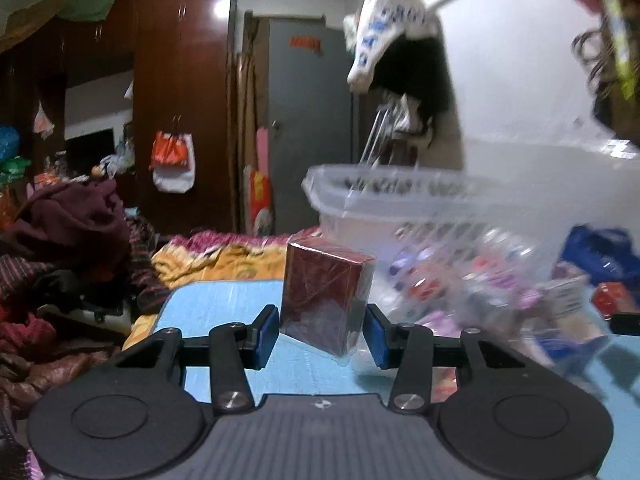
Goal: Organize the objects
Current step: 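Carry both red boxes over the white basket and open both grippers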
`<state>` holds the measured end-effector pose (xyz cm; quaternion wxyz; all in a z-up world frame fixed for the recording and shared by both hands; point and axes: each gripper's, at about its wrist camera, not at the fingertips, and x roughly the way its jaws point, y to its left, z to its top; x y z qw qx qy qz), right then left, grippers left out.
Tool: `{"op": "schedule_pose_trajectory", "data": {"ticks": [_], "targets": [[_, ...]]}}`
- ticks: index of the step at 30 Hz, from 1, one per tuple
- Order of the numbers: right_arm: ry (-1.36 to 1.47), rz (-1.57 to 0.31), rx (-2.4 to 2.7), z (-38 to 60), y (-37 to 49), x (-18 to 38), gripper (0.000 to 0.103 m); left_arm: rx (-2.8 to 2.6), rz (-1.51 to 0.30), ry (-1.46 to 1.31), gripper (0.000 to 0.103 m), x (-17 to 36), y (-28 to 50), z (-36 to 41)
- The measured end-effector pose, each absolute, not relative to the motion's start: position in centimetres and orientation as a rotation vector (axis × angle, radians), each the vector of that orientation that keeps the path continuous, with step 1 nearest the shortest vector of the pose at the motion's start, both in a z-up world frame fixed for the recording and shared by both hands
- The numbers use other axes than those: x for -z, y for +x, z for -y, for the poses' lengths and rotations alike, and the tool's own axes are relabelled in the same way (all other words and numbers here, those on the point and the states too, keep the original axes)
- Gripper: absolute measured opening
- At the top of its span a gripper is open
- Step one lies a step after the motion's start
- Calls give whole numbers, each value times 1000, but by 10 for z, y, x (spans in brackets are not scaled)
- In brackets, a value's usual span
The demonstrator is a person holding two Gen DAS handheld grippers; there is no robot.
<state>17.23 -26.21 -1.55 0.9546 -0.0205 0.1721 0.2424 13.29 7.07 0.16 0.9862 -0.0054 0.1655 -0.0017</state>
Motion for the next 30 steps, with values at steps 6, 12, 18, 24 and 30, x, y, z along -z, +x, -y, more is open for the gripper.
{"op": "schedule_pose_trajectory", "data": {"ticks": [6, 12, 18, 24, 30], "targets": [[-12, -210, -563, 258, 148, -33, 69, 131, -204, -70, 50, -49, 106, -55], [-159, -155, -548, 200, 219, -117, 69, 168, -310, -91, 50, -107, 201, -23], [-233, -225, -506, 169, 276, -119, 77, 120, -405, -131, 71, -95, 255, -26], [-162, -237, -530, 199, 241, -103, 103, 151, -316, -101, 78, -85, 204, -38], [-88, -339, -515, 245, 217, -46, 103, 143, -355, -79, 82, -37, 138, -49]]}}
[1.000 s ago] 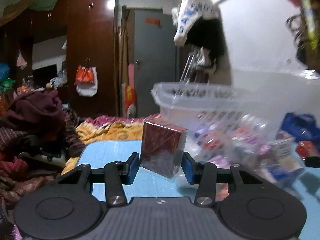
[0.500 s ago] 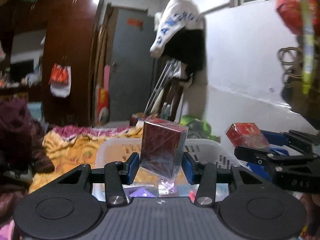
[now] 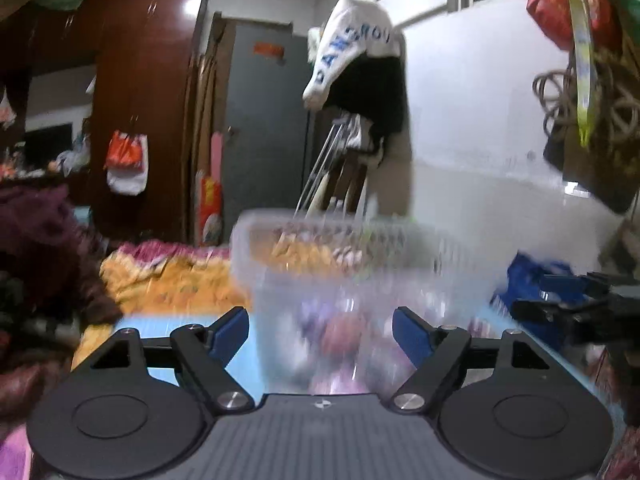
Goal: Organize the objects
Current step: 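Grasp the red wrapped ball with the left gripper while the right grasps the silver foil packet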
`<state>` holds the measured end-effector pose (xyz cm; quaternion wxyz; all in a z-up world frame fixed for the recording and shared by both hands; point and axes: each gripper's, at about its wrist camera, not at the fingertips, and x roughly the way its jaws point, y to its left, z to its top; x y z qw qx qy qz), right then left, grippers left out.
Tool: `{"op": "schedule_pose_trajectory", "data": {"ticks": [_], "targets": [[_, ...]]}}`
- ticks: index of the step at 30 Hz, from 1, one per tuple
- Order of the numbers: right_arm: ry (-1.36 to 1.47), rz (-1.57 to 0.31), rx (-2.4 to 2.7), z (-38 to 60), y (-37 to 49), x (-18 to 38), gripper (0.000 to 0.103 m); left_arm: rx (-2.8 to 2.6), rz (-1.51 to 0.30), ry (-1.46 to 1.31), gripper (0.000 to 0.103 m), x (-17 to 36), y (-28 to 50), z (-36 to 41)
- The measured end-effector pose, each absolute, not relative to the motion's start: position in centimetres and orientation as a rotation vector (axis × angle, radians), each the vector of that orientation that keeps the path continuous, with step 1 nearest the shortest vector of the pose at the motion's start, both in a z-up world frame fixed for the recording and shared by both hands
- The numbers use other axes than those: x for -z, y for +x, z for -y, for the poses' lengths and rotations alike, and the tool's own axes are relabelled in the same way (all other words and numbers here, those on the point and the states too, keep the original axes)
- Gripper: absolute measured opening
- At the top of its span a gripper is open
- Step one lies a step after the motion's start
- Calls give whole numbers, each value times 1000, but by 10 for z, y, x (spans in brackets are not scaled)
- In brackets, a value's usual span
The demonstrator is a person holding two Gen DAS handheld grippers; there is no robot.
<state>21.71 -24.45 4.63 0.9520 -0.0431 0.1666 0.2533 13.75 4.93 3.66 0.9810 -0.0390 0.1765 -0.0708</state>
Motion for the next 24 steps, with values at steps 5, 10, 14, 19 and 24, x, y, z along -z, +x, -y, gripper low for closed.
{"op": "schedule_pose_trajectory", "data": {"ticks": [5, 10, 14, 19, 24], "targets": [[-71, -471, -521, 246, 242, -5, 64, 155, -483, -69, 82, 12, 130, -53], [-103, -522, -527, 227, 255, 7, 62, 173, -519, -66, 82, 23, 140, -49], [-109, -519, -515, 229, 248, 9, 36, 187, -527, -35, 82, 27, 143, -35], [-40, -475, -501, 256, 227, 11, 35, 207, -541, -14, 82, 32, 149, -22], [29, -439, -532, 270, 210, 12, 35, 289, -553, -30, 44, 34, 149, -19]]}}
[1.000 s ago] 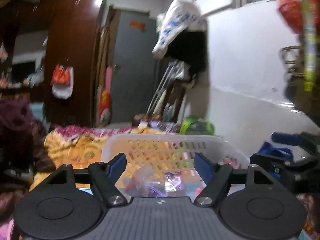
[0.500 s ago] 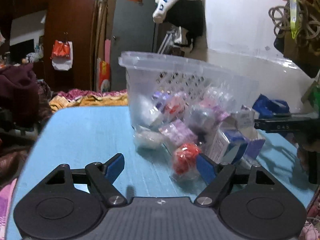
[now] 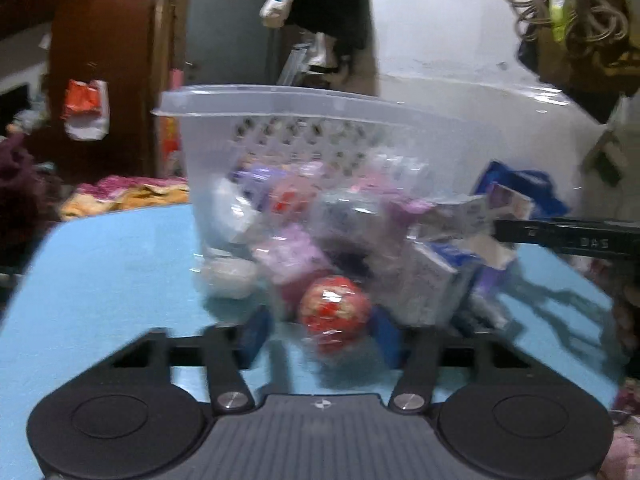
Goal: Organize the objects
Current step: 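Grasp the red wrapped ball with the left gripper while the right grasps the silver foil packet, then lift both items over the white basket and open both grippers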
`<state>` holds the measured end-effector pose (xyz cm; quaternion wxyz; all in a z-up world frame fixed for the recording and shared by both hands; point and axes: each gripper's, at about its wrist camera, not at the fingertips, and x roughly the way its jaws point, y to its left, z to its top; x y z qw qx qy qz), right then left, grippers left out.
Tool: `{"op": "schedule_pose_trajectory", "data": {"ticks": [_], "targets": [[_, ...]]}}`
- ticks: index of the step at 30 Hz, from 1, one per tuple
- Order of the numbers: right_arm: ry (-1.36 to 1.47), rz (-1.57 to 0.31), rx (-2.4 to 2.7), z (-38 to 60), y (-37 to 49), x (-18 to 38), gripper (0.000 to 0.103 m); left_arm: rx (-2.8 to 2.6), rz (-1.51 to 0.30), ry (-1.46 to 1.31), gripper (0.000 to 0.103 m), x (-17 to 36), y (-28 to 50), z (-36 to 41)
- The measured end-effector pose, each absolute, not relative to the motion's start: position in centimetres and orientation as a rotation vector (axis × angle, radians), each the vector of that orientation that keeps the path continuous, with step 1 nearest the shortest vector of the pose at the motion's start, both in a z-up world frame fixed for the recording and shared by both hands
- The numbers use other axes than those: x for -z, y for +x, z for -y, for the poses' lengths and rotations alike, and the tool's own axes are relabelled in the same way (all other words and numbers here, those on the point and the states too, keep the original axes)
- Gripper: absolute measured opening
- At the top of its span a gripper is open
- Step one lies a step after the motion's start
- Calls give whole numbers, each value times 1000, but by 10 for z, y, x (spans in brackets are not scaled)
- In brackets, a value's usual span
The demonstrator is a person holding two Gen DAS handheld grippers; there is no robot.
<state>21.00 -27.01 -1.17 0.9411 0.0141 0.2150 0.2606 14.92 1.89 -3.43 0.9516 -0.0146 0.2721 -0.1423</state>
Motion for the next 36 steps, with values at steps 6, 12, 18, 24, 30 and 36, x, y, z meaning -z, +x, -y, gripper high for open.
{"op": "schedule_pose_trajectory", "data": {"ticks": [6, 12, 18, 24, 30, 36], "targets": [[48, -447, -561, 272, 204, 24, 34, 322, -492, -55, 43, 34, 138, -25], [78, -418, -553, 278, 201, 22, 34, 349, -353, -101, 43, 28, 116, -35], [74, -381, -541, 279, 196, 21, 34, 353, -309, -127, 43, 26, 111, -40], [108, -309, -529, 286, 188, 20, 34, 349, -265, -142, 43, 25, 107, -44], [156, -171, -559, 289, 171, -13, 34, 350, -176, -209, 43, -8, 103, -51], [-35, -145, -575, 234, 223, -114, 34, 283, -219, -181, 43, -96, 177, -38]]}}
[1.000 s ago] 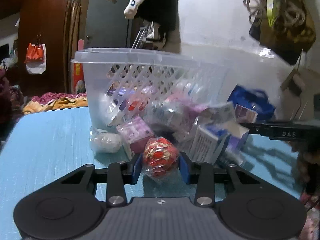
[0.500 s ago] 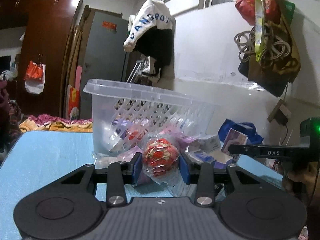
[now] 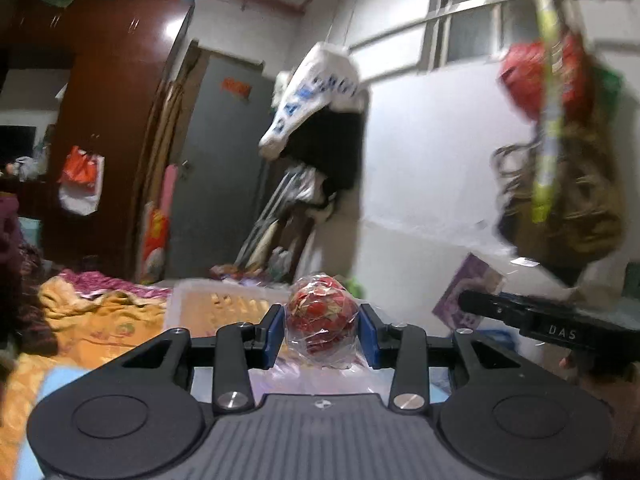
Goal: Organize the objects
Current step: 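Lift both items over the white basket and open both grippers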
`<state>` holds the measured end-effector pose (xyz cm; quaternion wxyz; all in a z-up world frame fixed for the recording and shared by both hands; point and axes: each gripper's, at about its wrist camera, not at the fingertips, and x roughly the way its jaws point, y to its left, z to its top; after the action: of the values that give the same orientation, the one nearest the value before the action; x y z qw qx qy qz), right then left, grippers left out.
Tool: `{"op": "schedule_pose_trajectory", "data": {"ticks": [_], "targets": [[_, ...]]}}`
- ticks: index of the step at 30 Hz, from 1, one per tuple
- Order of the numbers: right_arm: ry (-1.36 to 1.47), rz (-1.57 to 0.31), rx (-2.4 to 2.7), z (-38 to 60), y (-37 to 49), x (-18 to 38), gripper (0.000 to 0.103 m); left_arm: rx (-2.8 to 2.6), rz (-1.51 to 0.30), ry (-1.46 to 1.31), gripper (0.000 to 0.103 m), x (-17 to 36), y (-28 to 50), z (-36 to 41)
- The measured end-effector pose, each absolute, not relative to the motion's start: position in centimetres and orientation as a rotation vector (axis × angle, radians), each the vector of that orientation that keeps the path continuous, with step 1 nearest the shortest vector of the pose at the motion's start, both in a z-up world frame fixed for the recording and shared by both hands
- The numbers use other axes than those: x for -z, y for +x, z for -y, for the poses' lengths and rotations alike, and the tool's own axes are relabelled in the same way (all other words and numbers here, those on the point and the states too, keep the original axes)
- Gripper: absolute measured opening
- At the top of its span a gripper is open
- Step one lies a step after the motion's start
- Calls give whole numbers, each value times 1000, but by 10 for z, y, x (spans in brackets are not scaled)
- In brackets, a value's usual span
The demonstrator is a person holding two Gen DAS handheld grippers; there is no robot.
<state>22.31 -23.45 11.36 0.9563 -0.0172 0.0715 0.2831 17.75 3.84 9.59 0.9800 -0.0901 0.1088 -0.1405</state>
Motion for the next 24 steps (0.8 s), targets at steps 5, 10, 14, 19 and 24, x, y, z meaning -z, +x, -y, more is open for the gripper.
{"op": "schedule_pose_trajectory", "data": {"ticks": [5, 10, 14, 19, 24], "targets": [[-118, -296, -570, 192, 287, -114, 38, 219, -368, -112, 60, -92, 238, -19], [-108, -265, -544, 194, 275, -103, 103, 204, -329, -99, 71, -80, 223, -22], [-87, -291, -572, 220, 232, -85, 103, 212, -312, -82, 74, -66, 176, -20], [-63, -347, -622, 238, 195, -29, 103, 290, -306, -68, 74, -16, 113, 0], [-87, -442, -673, 231, 205, -2, 67, 310, -345, -44, 74, 8, 107, 4]]}}
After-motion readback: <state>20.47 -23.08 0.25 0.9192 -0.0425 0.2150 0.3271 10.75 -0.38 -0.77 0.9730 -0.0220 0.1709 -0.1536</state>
